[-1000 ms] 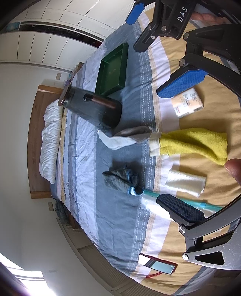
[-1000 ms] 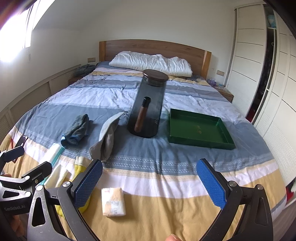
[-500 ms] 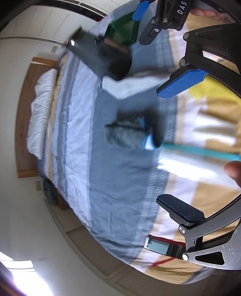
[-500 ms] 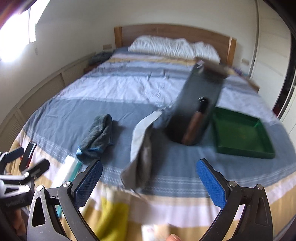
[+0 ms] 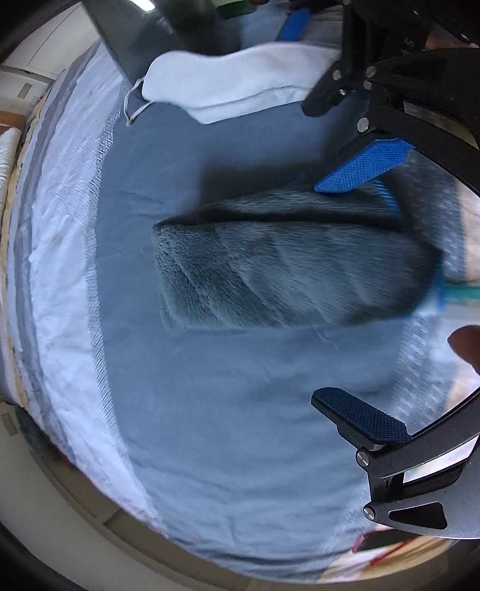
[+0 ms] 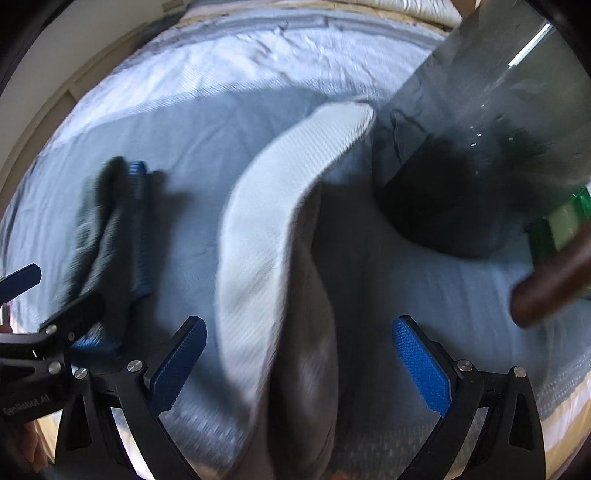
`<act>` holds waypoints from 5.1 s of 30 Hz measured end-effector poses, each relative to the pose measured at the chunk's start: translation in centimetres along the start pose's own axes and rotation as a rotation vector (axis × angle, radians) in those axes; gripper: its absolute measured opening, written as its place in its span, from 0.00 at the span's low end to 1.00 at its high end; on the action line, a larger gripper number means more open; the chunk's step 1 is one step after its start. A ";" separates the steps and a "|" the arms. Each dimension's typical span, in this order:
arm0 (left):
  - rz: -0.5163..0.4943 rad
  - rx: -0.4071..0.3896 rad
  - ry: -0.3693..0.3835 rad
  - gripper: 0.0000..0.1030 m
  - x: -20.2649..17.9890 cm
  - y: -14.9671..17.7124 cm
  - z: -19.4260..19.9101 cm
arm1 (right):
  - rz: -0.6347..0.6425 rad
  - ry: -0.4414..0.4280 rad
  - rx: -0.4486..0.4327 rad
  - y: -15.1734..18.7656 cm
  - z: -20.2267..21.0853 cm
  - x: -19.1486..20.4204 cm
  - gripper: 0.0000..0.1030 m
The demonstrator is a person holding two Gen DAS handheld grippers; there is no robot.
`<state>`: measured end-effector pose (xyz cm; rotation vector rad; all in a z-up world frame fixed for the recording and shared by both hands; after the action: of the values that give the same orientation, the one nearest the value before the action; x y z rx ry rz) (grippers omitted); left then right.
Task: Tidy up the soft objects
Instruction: 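Grasp the grey-blue towel with the left tool while the right tool grasps the white mesh pad, then lift the towel and pad and carry both over the green tray, then lower the towel and pad into the tray and open both tools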
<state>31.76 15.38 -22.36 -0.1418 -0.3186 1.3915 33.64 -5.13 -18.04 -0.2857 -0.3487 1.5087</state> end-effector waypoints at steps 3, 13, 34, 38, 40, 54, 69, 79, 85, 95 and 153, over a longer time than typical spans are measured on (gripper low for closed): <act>0.017 0.024 0.005 0.99 0.2 -0.5 -1.1 | 0.002 0.019 0.007 -1.3 -1.9 -0.4 0.96; 0.045 0.079 -0.001 0.99 -0.4 -0.7 -3.0 | 0.030 0.023 -0.026 -4.0 -5.3 -0.7 0.92; 0.032 0.034 0.020 0.22 -2.0 -0.6 1.0 | 0.109 -0.031 -0.116 -6.9 -8.1 2.4 0.10; 0.023 0.008 -0.002 0.22 -2.8 -0.1 2.6 | 0.117 -0.043 -0.139 -6.7 -7.3 2.8 0.10; 0.037 -0.006 -0.016 0.22 -3.3 0.0 3.6 | 0.106 -0.059 -0.149 -7.1 -7.2 2.9 0.10; 0.118 -0.166 -0.073 0.22 -3.8 2.9 12.3 | 0.131 -0.208 -0.332 -3.2 3.1 1.7 0.10; 0.111 -0.409 -0.126 0.22 -8.4 5.0 26.6 | 0.131 -0.293 -0.530 6.1 13.2 -6.4 0.10; -0.002 -0.552 -0.012 0.22 -18.4 5.8 33.9 | 0.058 -0.245 -0.652 11.6 19.4 -15.6 0.10; -0.111 -0.601 0.063 0.22 -25.6 3.5 35.1 | -0.004 -0.130 -0.687 13.4 19.9 -23.8 0.10; -0.212 -0.542 0.164 0.22 -34.5 -5.8 30.6 | -0.116 -0.022 -0.650 9.9 16.3 -33.2 0.10; -0.087 -0.260 0.040 0.27 -42.1 -21.1 3.9 | -0.143 -0.050 -0.259 -19.9 -12.0 -40.4 0.13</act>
<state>44.34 -29.97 -18.42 -0.3656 -0.4672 1.2557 55.52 -45.97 -23.09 -0.4186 -0.5943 1.3321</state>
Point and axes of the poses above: each gripper's, at about its wrist camera, not at the fingertips, and z roughly against the way its jaws point, x to its left, y to its underside, the point moved 6 cm from there along -z, roughly the way its jaws point, and after that the axes turned 11 degrees about -z, right-handed, at the moved point
